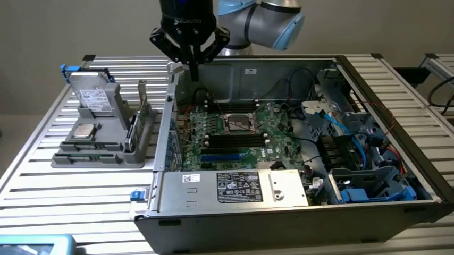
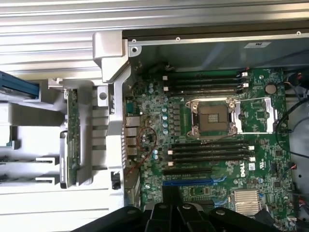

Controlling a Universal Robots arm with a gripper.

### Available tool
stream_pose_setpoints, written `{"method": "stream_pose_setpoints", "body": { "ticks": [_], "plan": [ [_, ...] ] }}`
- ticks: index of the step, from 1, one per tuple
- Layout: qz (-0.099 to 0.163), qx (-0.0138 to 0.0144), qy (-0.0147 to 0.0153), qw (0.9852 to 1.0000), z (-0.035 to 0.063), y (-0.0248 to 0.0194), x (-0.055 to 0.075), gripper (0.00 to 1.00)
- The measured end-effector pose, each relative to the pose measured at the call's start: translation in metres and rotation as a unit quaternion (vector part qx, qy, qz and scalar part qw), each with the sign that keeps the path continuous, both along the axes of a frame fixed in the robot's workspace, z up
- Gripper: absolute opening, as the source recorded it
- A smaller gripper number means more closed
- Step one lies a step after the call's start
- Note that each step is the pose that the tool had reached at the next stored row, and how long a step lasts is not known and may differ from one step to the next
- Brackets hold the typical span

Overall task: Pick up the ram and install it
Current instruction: 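Reach for the ram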

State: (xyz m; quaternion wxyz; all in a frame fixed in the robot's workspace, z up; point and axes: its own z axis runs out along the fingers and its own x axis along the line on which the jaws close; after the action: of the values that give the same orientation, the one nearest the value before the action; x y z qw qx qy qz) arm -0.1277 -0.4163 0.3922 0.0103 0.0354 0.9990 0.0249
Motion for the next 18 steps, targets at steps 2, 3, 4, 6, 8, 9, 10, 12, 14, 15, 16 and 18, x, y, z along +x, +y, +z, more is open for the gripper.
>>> {"method": "stream_pose_setpoints", "body": {
  "ticks": [2, 3, 4, 6, 8, 9, 10, 12, 14, 15, 16, 18],
  "plan": [
    [0.000, 0.0005, 0.0000, 1.0000, -0.0001, -0.0042, -0.004, 0.11],
    [0.000, 0.0006, -0.0001, 1.0000, -0.0001, -0.0058, -0.007, 0.11],
    [0.000, 0.0006, 0.0000, 1.0000, -0.0001, -0.0069, -0.010, 0.11],
    [0.000, 0.0006, 0.0000, 1.0000, -0.0001, -0.0084, -0.018, 0.11],
    [0.000, 0.0006, 0.0000, 1.0000, -0.0002, -0.0098, -0.027, 0.11],
    [0.000, 0.0006, 0.0000, 1.0000, -0.0002, -0.0104, -0.031, 0.11],
    [0.000, 0.0006, 0.0000, 1.0000, -0.0002, -0.0110, -0.035, 0.11],
    [0.000, 0.0007, 0.0000, 1.0000, -0.0004, -0.0124, -0.043, 0.11],
    [0.000, 0.0006, 0.0013, 1.0000, -0.0008, -0.0132, -0.050, 0.11],
    [0.000, 0.0006, 0.0025, 1.0000, -0.0012, -0.0134, -0.053, 0.11],
    [0.000, 0.0006, 0.0040, 1.0000, -0.0018, -0.0136, -0.056, 0.11],
    [0.000, 0.0006, 0.0065, 1.0000, -0.0031, -0.0140, -0.062, 0.11]
  ]
}}
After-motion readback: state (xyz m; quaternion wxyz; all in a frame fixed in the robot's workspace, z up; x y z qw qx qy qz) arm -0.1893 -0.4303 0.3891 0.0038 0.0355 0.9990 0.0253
